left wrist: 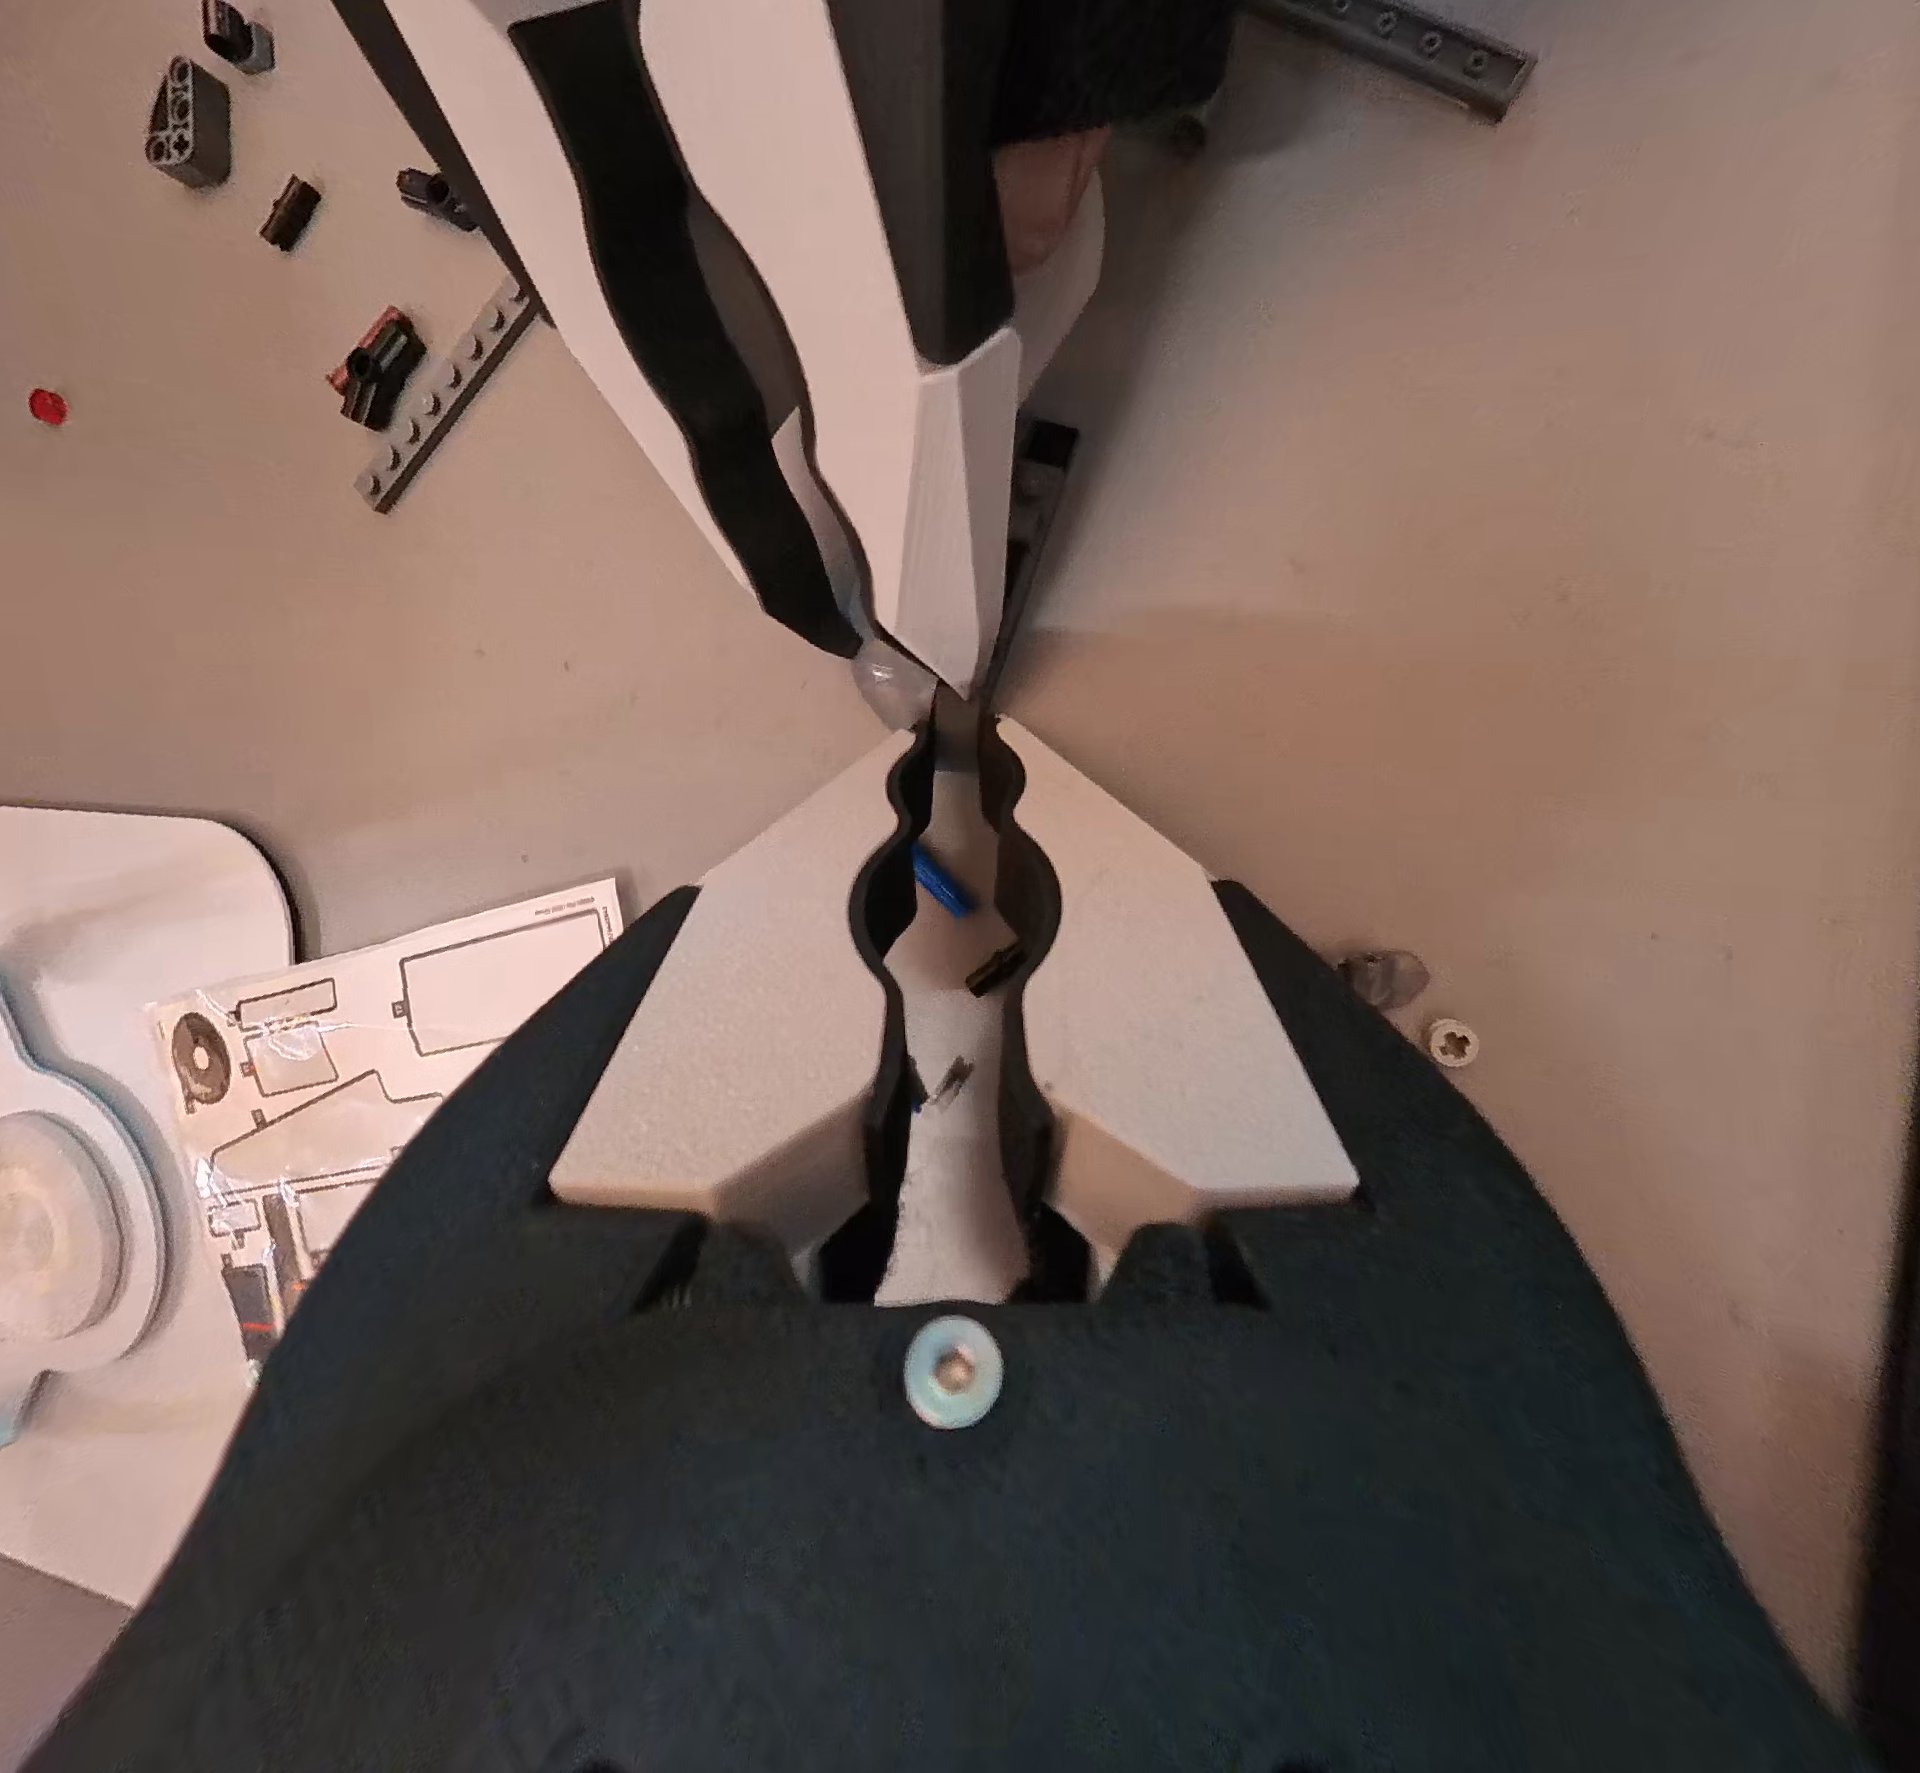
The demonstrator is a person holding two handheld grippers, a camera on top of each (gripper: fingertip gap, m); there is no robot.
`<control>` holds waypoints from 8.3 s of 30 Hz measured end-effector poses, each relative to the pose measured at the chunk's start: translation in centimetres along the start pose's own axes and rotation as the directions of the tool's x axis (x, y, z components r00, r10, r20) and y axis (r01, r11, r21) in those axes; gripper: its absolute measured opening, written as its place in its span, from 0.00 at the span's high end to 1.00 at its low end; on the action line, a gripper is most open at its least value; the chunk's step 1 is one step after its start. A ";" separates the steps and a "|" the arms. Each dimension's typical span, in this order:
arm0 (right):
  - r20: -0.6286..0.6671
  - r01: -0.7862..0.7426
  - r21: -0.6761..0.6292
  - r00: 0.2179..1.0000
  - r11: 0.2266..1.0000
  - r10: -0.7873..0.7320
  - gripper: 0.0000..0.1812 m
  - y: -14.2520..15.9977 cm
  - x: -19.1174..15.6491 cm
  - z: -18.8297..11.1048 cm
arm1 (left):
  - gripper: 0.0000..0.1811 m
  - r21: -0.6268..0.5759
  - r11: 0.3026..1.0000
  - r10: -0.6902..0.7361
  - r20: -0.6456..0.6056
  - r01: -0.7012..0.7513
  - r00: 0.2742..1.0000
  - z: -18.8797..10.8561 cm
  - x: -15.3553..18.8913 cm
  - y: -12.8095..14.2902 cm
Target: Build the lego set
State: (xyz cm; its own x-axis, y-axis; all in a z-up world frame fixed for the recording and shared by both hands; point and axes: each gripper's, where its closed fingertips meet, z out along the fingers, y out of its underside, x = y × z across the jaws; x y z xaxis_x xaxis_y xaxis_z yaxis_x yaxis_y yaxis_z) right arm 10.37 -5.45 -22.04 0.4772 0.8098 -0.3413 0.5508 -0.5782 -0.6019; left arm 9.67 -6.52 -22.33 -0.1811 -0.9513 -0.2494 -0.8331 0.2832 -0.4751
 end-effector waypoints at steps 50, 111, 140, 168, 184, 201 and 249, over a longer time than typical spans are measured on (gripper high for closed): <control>0.062 -0.026 0.000 0.998 1.000 0.026 0.87 0.3 -0.7 0.1 | 0.95 -0.012 0.996 0.092 -0.018 -0.092 0.996 -0.1 0.4 0.0; 0.050 0.084 -0.108 0.996 0.991 -0.079 0.82 3.1 -2.1 -1.6 | 0.97 -0.015 0.998 0.051 -0.078 -0.053 0.996 0.7 2.3 -1.6; 0.123 0.012 -0.073 0.992 0.997 -0.003 0.88 3.0 -2.4 -1.4 | 0.96 -0.054 0.956 0.259 -0.297 -0.287 0.919 1.0 2.6 -1.9; 0.141 -0.008 -0.099 0.990 0.995 0.022 0.88 3.2 -2.7 -1.6 | 0.96 -0.047 0.949 0.290 -0.256 -0.311 0.922 1.2 2.6 -2.4; 0.066 0.065 -0.127 0.996 0.990 -0.057 0.82 5.5 -3.5 -2.9 | 0.96 -0.018 0.946 0.309 -0.244 -0.323 0.919 1.4 2.9 -2.9; 0.117 0.091 -0.110 0.990 0.990 -0.078 0.84 5.3 -4.1 -2.5 | 0.97 -0.065 0.900 0.408 -0.224 -0.431 0.885 0.9 3.7 -2.5; 0.155 0.101 -0.087 0.984 0.991 -0.087 0.84 5.3 -4.3 -2.4 | 0.99 0.000 0.914 0.396 -0.223 -0.406 0.891 -0.3 4.7 -3.8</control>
State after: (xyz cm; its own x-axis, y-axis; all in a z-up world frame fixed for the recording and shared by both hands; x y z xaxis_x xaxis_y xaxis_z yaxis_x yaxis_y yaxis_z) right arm 12.88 -12.27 -21.99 0.3159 0.8624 -0.3955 0.6536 -0.5000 -0.5682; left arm 11.82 -12.09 -21.47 -0.6076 -0.7626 -0.2218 -0.6880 0.6449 -0.3328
